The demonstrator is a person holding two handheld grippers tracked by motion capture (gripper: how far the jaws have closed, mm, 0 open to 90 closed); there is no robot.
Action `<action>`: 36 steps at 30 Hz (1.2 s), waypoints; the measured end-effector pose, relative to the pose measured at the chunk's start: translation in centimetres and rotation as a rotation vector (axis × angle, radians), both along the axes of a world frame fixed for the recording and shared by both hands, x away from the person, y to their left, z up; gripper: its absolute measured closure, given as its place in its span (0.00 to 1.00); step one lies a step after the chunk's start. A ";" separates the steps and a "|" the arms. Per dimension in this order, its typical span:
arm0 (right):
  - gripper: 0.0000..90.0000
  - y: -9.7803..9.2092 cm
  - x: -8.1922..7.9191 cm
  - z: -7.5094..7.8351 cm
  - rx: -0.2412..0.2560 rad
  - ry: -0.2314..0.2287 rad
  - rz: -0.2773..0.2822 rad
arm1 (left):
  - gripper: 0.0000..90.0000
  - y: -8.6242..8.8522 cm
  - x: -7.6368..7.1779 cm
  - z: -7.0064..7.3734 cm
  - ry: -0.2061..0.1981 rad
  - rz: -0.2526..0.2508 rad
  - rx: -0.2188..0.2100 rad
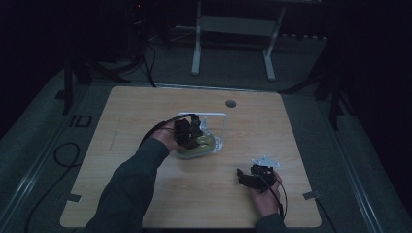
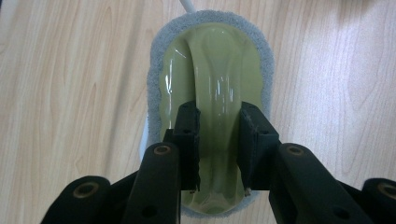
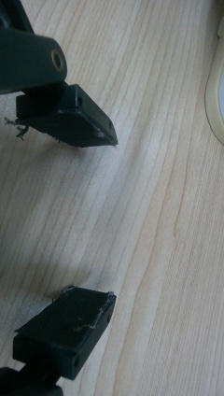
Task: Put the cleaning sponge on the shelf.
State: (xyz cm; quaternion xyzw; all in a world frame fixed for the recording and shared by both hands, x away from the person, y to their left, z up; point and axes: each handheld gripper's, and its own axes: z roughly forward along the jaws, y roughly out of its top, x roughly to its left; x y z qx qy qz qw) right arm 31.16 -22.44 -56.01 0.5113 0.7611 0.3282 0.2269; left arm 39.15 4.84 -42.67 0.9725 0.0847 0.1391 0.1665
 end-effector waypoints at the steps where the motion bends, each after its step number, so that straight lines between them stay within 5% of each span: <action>1: 0.22 0.0 0.0 0.0 -0.001 0.000 0.000 | 0.80 0.0 0.1 -0.1 0.002 -0.004 0.007; 19: 0.22 0.0 0.0 0.0 0.000 0.000 0.000 | 0.80 -0.7 0.8 0.2 -0.022 -0.028 0.027; 36: 0.22 0.0 0.0 0.0 -0.001 0.000 0.001 | 0.79 -1.3 1.4 -1.0 -0.024 -0.064 0.072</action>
